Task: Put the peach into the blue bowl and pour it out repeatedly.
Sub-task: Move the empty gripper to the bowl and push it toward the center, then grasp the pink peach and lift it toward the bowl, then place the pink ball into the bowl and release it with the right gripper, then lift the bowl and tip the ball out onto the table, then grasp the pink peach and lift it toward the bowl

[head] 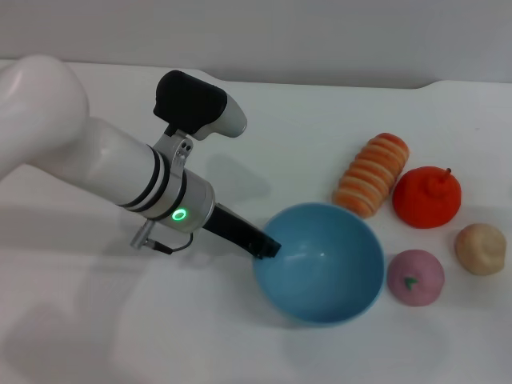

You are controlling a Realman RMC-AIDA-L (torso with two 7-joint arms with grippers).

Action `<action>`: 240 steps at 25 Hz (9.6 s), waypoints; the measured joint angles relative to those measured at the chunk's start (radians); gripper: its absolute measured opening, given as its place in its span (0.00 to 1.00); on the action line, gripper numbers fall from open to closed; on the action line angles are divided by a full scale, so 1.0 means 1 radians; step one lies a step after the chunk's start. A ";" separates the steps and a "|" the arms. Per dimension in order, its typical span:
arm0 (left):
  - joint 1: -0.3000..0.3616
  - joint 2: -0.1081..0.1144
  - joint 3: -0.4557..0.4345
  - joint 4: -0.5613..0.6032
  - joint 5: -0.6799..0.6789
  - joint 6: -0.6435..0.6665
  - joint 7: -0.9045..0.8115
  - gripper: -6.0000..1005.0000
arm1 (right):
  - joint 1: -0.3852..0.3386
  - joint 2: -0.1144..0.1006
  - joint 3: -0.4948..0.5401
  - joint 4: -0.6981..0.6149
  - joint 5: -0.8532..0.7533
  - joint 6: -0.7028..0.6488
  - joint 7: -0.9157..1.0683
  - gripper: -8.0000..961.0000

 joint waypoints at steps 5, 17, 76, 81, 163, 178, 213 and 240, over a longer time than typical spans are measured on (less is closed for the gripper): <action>-0.009 0.002 -0.004 0.000 0.000 0.004 0.016 0.17 | -0.001 0.000 0.002 0.000 0.004 0.002 0.000 0.81; -0.078 0.004 -0.087 0.013 0.062 -0.078 -0.002 0.00 | 0.019 -0.010 -0.030 -0.059 -0.029 0.015 0.214 0.81; -0.150 0.001 -0.128 -0.052 0.193 -0.399 -0.074 0.00 | 0.194 -0.015 -0.402 -0.846 -1.632 -0.175 1.908 0.61; -0.146 0.001 -0.128 -0.054 0.193 -0.399 -0.074 0.00 | 0.195 -0.014 -0.433 -0.845 -1.633 -0.174 1.905 0.40; -0.106 -0.004 0.298 0.246 0.718 -0.522 -0.161 0.00 | -0.248 -0.008 -0.088 -0.563 -0.560 -0.110 0.875 0.48; 0.096 -0.010 0.418 0.278 0.719 -1.008 0.420 0.00 | -0.227 -0.010 -0.087 -0.529 -0.558 -0.112 0.872 0.47; 0.015 -0.010 0.289 0.120 -0.202 -0.989 0.737 0.00 | -0.164 -0.019 -0.100 -0.638 -0.817 -0.140 1.192 0.45; -0.119 0.001 -0.072 -0.129 -0.269 -0.442 0.283 0.00 | 0.217 0.002 -0.506 -0.555 -1.258 -0.052 1.615 0.43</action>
